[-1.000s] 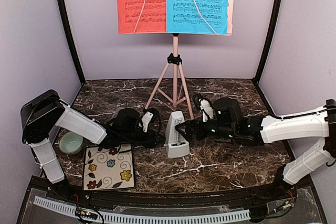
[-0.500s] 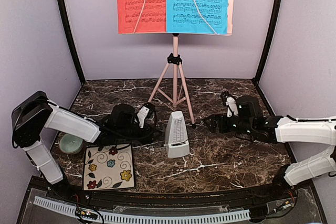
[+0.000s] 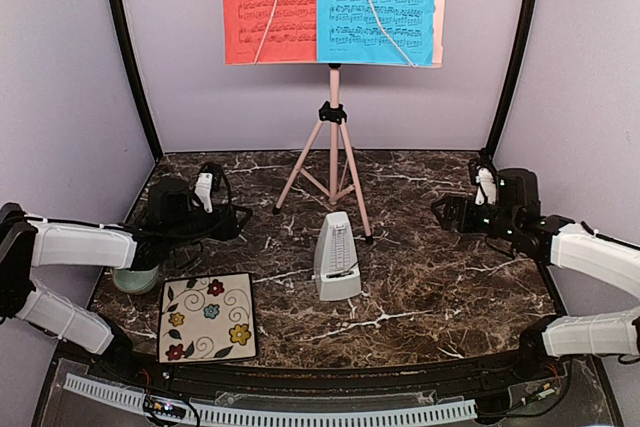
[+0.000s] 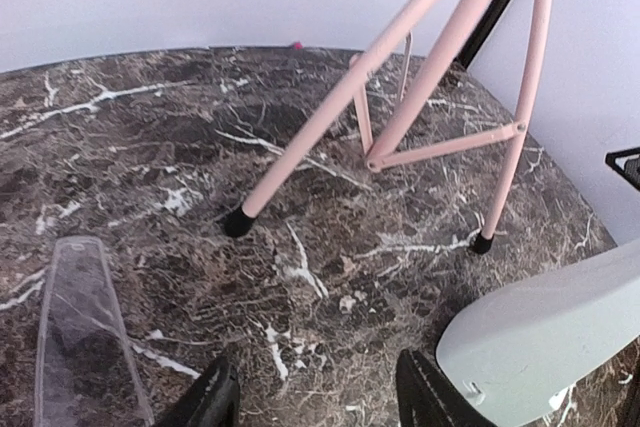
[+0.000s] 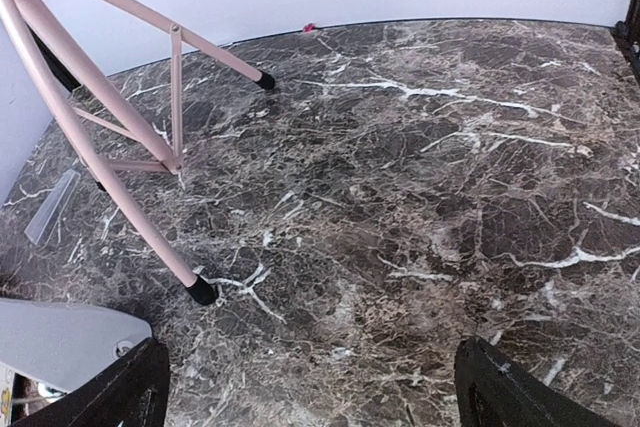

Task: Set up the instrument practice props

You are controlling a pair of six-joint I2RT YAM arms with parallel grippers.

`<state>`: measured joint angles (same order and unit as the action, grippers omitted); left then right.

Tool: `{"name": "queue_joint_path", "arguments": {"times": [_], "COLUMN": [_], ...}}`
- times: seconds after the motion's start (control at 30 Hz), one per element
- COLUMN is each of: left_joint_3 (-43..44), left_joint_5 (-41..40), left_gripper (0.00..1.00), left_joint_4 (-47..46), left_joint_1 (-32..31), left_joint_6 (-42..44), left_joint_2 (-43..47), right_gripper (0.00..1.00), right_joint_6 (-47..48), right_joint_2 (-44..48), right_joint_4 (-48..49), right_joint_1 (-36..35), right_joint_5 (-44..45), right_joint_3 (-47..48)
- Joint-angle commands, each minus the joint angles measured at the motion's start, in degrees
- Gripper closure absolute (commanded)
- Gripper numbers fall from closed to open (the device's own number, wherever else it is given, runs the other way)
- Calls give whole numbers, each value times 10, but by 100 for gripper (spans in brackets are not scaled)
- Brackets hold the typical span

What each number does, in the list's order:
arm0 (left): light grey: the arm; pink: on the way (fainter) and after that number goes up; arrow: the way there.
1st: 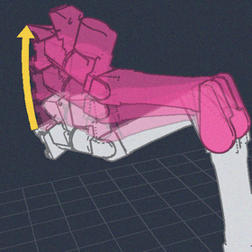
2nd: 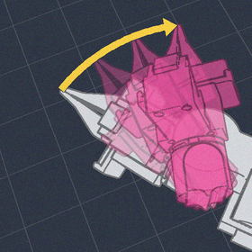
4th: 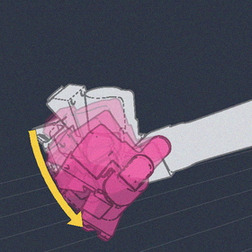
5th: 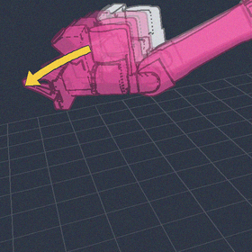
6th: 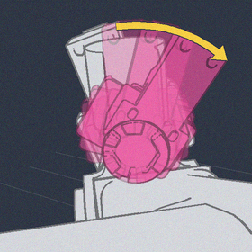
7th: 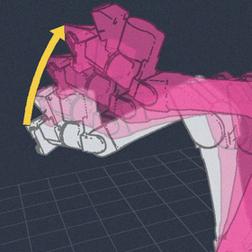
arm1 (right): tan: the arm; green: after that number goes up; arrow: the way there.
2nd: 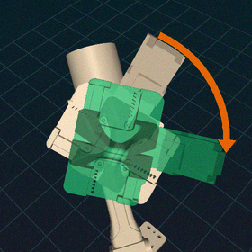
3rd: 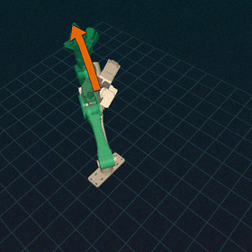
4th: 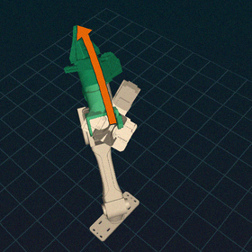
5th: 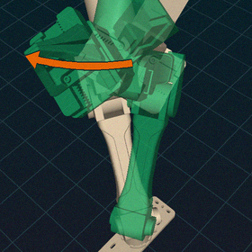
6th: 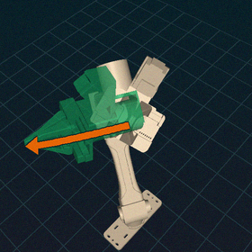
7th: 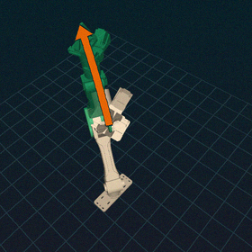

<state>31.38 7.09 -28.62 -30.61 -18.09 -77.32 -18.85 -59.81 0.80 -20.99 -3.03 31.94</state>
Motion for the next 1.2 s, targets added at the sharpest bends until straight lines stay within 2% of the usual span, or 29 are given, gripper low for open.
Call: {"name": "queue_joint_path", "arguments": {"times": [0.0, 0.2, 0.43, 0.67, 0.73, 1.17], "left_joint_3": [-14, 2, 69, 137, 145, 103], "left_joint_5": [-26, -34, -51, -112, -126, -133], "left_gripper": [44, 43, 38, 15, 2, 1], "left_joint_4": [13, 36, 126, 242, 262, 293], "left_joint_1": [15, 18, 18, 18, 18, 17], "left_joint_6": [-16, -8, 32, 56, 57, 12], "left_joint_2": [51, 75, 100, 127, 135, 185], "right_gripper": [0, 0, 0, 0, 0, 0], "right_joint_6": [1, -17, -40, -31, -33, -70], "right_joint_2": [-3, -3, -16, 2, 11, 51], "right_joint_4": [19, 53, 99, 98, 100, 98], "right_joint_1": [13, 26, 27, 27, 28, 27], "right_joint_5": [-61, -91, -125, -135, -141, -106], "right_joint_3": [12, 14, 30, 51, 52, 0]}}
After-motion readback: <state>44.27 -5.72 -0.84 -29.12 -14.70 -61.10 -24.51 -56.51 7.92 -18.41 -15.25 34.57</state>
